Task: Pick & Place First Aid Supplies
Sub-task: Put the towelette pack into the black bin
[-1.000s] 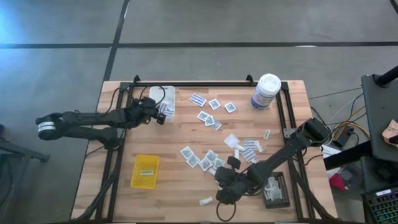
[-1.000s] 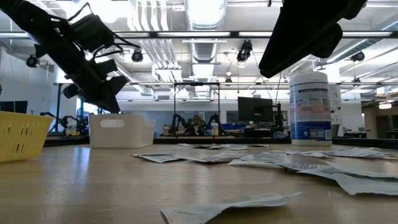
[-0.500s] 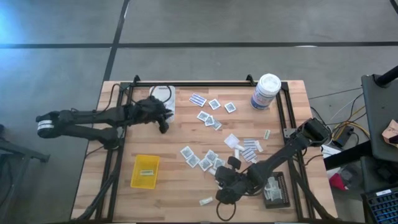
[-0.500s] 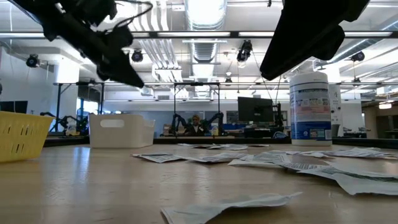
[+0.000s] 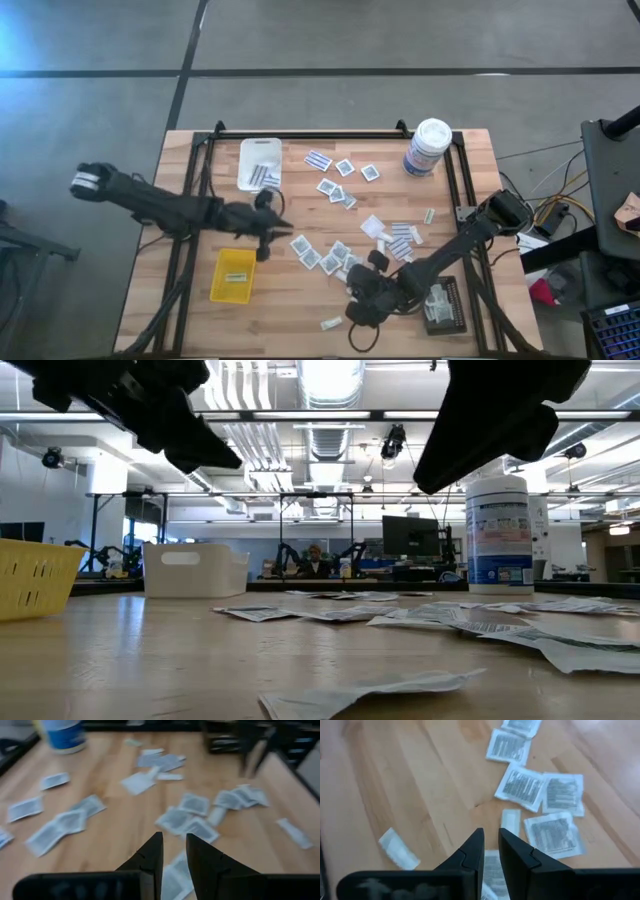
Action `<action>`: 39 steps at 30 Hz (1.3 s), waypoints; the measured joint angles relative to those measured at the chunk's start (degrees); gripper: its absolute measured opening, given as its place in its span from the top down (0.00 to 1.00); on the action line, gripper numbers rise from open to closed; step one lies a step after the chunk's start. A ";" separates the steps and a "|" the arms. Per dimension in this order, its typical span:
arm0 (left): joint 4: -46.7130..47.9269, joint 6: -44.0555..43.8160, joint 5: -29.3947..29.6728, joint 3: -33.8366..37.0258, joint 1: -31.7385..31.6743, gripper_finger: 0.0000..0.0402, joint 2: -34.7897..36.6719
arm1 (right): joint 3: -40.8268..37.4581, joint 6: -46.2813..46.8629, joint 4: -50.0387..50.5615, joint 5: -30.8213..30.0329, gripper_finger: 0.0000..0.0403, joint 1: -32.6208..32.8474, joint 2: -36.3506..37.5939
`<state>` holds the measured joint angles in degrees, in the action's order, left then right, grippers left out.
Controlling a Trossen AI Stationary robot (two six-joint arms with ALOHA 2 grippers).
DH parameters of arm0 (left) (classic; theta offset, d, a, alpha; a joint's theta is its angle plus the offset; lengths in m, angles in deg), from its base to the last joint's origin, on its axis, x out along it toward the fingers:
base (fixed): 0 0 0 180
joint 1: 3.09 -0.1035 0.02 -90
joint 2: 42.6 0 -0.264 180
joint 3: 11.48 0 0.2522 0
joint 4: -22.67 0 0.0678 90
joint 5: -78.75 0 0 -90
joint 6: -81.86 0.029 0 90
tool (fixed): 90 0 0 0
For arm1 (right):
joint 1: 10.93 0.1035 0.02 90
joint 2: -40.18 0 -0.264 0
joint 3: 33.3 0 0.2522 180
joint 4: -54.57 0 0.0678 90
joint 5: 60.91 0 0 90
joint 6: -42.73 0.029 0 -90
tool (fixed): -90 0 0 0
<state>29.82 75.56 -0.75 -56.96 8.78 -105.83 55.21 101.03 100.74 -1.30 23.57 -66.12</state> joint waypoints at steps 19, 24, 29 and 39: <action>-15.95 -1.10 3.17 -3.63 8.11 0.81 -23.26 | -0.09 1.75 -0.12 -2.44 0.87 -0.25 -0.15; -15.90 -2.94 3.13 -4.11 8.89 0.81 -26.52 | -0.11 1.33 -2.81 -2.57 0.87 -1.51 -0.95; -15.10 -5.81 4.02 -3.91 8.97 0.81 -28.02 | -0.11 1.31 -3.38 -2.43 0.87 -2.98 -2.61; -2.63 -14.33 18.96 -3.73 8.93 0.81 -26.90 | -0.07 1.05 -5.04 -2.32 0.87 -7.36 -6.17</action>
<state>27.19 61.24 18.22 -60.70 17.71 -132.73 55.14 102.08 95.70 -3.62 16.21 -72.29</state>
